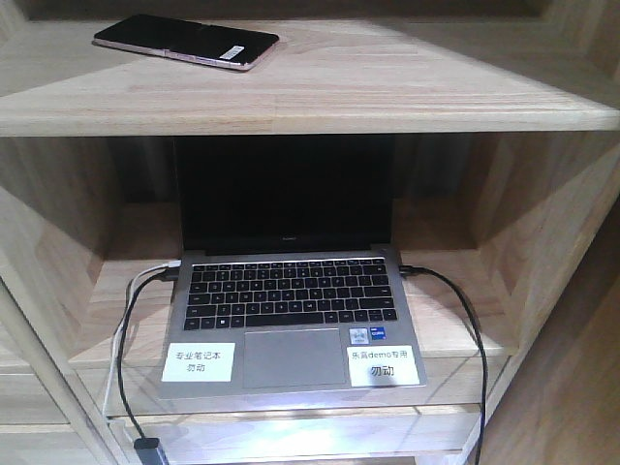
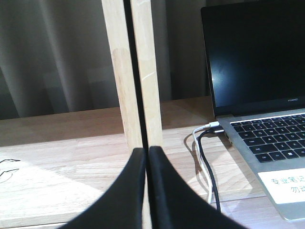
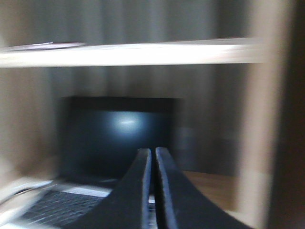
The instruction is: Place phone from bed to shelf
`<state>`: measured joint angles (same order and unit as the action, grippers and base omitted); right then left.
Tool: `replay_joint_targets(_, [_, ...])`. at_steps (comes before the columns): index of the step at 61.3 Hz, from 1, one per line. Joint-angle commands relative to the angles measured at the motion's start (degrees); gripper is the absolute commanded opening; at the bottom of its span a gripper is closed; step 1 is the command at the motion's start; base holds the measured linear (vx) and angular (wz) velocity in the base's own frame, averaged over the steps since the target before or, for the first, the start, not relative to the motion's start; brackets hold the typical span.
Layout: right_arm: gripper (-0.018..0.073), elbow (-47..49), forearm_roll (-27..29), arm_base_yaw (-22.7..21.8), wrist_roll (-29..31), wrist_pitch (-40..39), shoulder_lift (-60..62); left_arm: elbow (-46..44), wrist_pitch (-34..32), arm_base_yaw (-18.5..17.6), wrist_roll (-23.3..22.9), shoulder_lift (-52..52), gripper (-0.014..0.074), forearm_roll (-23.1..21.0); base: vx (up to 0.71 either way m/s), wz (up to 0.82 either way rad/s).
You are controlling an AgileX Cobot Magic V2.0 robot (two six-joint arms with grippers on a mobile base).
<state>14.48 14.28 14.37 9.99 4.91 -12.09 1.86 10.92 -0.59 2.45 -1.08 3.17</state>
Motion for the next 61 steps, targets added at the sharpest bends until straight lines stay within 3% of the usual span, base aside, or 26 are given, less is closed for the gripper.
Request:
replay_joint_targets(1, [-0.0003, 1.6, -1.3, -4.3, -0.4, -2.3, -0.4, -1.5, -4.1, -0.1, -0.2, -0.2, 0.0001, -0.3, 0.0, 0.0])
replay_joint_targets(8, [-0.0003, 0.5, -2.9, -8.5, -0.4, 1.1, 0.9, -1.5, -4.1, -0.1, -0.2, -0.2, 0.0001, -0.3, 0.0, 0.0])
replay_joint_targets(26, [-0.0003, -9.9, -4.9, -15.2, -1.7, 0.4, 9.2, -1.5, -4.1, -0.1, -0.2, -0.2, 0.0001, -0.3, 0.0, 0.0])
replay_joint_targets(38, [-0.0003, -16.7, -6.0, -15.7, -1.7, -4.9, 13.3, -1.5, -4.1, -0.1, -0.2, -0.3, 0.0001, -0.3, 0.0, 0.0])
replay_joint_targets(45, [-0.0003, -16.6, -8.5, -15.7, -1.7, -3.0, 13.3, -1.5, -4.1, -0.1, -0.2, -0.3, 0.0001, -0.3, 0.0, 0.0])
replay_joint_targets(61, [-0.0003, -16.6, -8.6, -15.7, -1.7, -3.5, 13.3, -1.5, -4.1, -0.1, -0.2, -0.3, 0.0001, -0.3, 0.0, 0.0])
